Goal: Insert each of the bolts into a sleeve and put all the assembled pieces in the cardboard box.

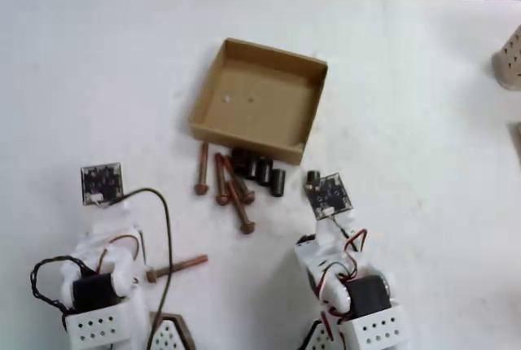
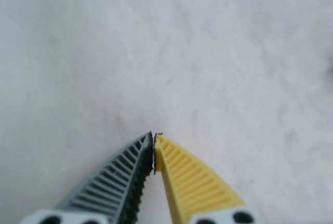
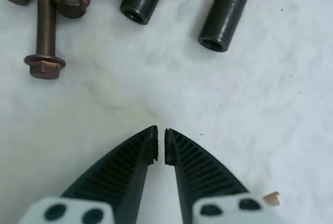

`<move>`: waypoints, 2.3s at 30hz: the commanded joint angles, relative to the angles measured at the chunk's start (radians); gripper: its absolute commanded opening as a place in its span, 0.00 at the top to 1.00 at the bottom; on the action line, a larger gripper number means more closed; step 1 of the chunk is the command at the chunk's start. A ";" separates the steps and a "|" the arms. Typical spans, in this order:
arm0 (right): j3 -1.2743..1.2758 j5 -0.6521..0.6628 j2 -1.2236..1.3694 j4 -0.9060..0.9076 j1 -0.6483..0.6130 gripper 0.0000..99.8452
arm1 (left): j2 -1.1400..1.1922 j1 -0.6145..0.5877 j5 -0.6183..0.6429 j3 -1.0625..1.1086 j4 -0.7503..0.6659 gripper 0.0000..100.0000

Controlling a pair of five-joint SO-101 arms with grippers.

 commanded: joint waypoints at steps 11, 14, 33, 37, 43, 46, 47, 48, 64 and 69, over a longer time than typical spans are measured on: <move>-0.006 0.012 -0.012 -0.088 -0.045 0.98 | -0.002 -0.053 -0.003 -0.031 -0.238 0.82; -0.006 0.012 -0.012 -0.147 -0.045 0.98 | -0.001 -0.120 -0.005 -0.072 -0.238 0.90; -0.071 0.166 -0.002 -0.357 -0.418 0.89 | 0.423 -0.231 0.009 -0.617 -0.110 0.98; -0.066 0.150 -0.002 -0.430 -0.513 0.93 | 0.736 -0.234 0.100 -0.761 -0.118 0.98; -0.058 0.215 -0.001 -0.455 -0.602 0.93 | 1.119 -0.234 0.127 -0.925 -0.166 0.98; -0.028 0.216 -0.001 -0.461 -0.636 0.89 | 1.277 -0.234 0.167 -1.005 -0.167 0.98; -0.021 0.216 -0.001 -0.461 -0.645 0.89 | 1.325 -0.236 0.192 -1.028 -0.167 0.98; -0.018 0.218 -0.001 -0.461 -0.651 0.89 | 1.369 -0.236 0.213 -1.051 -0.167 0.98; -0.350 0.219 0.723 -0.673 -0.740 0.88 | 1.603 -0.236 0.247 -1.065 -0.393 0.98; -0.431 0.216 1.122 -0.944 -0.875 0.88 | 1.603 -0.268 0.247 -1.002 -0.496 0.98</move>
